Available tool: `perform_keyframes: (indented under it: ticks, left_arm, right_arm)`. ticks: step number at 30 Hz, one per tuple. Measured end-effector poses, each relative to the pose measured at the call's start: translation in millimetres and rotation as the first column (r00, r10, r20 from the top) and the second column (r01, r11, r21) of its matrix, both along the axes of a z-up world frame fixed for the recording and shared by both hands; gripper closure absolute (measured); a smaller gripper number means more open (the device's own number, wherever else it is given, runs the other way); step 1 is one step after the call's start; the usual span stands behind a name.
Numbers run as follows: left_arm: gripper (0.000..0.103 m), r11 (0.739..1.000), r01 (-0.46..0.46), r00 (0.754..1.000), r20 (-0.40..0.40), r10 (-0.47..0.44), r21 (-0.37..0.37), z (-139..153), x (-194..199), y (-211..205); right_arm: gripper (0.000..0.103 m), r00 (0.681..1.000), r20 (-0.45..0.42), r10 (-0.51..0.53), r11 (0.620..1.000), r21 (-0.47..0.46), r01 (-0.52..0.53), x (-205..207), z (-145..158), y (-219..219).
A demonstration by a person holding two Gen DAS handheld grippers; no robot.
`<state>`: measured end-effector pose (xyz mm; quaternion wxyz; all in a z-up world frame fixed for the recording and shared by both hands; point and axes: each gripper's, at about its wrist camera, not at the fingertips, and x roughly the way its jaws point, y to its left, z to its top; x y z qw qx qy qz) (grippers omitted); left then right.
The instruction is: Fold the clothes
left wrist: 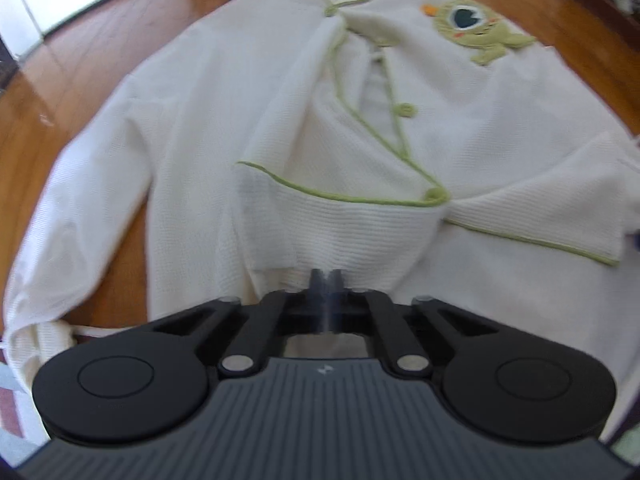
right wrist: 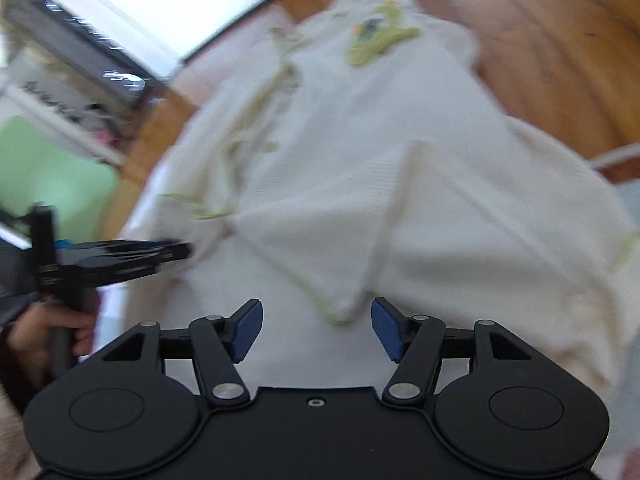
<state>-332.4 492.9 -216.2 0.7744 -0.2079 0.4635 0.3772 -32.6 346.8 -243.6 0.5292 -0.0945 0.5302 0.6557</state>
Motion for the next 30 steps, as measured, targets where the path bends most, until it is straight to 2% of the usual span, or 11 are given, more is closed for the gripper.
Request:
perform_keyframes:
  ticks: [5, 9, 14, 16, 18, 19, 21, 22, 24, 26, 30]
  left_arm:
    - [0.103, 0.997, 0.081, 0.973, 0.216, -0.083, 0.021, 43.7, -16.5, -30.5]
    - [0.103, 0.982, 0.186, 0.932, 0.323, -0.163, -0.041, 53.5, -22.5, -62.0]
    - [0.100, 0.922, 0.371, 0.882, 0.352, -0.311, -0.114, 50.7, -1.0, -108.0]
    - [0.099, 0.924, 0.366, 0.908, 0.258, -0.329, -0.111, 42.2, 11.2, -117.3]
    - [0.097, 0.945, 0.325, 0.940, 0.117, -0.319, -0.032, 36.3, 16.5, -117.1]
    - [0.088, 0.955, 0.298, 0.953, 0.057, -0.298, 0.014, 35.4, 15.5, -114.8]
    - [0.054, 0.969, 0.219, 0.976, -0.024, -0.217, 0.118, 38.7, 4.3, -103.9]
    - [0.031, 0.970, 0.176, 0.984, -0.060, -0.168, 0.169, 38.9, -0.2, -97.3]
    - [0.024, 0.967, 0.120, 0.987, -0.133, -0.092, 0.224, 35.6, -7.3, -85.4]
    - [0.024, 0.979, 0.061, 0.992, -0.124, -0.037, 0.194, 35.0, -18.7, -72.3]
    - [0.024, 0.994, 0.017, 1.000, 0.013, -0.019, 0.104, 47.3, -43.6, -59.8]
  right_arm:
    - [0.037, 0.987, 0.152, -0.044, 0.999, -0.018, 0.048, -12.4, 2.1, 14.3]
    - [0.037, 0.989, 0.123, -0.085, 0.995, -0.049, 0.092, -9.0, -5.6, 10.8]
    - [0.037, 0.989, 0.072, -0.127, 0.991, -0.026, 0.129, -2.3, -11.6, 3.3]
    - [0.037, 0.989, 0.057, -0.139, 0.990, -0.021, 0.140, -0.1, -12.1, 3.3]
    - [0.037, 0.989, 0.073, -0.128, 0.992, -0.006, 0.129, -1.3, -11.9, 4.1]
    - [0.042, 0.989, 0.081, -0.122, 0.992, 0.002, 0.123, -1.8, -11.8, 4.6]
    - [0.063, 0.988, 0.123, -0.094, 0.996, 0.015, 0.092, -6.6, -11.8, 7.7]
    - [0.089, 0.986, 0.155, -0.068, 0.998, 0.013, 0.066, -10.4, -11.6, 10.7]
    - [0.098, 0.976, 0.218, -0.015, 1.000, 0.013, 0.013, -20.6, -1.2, 8.0]
    - [0.098, 0.966, 0.257, 0.039, 0.999, 0.001, -0.040, -32.5, 9.5, 1.3]
    - [0.098, 0.976, 0.149, 0.158, 0.984, -0.105, -0.144, -60.1, 0.1, -15.3]
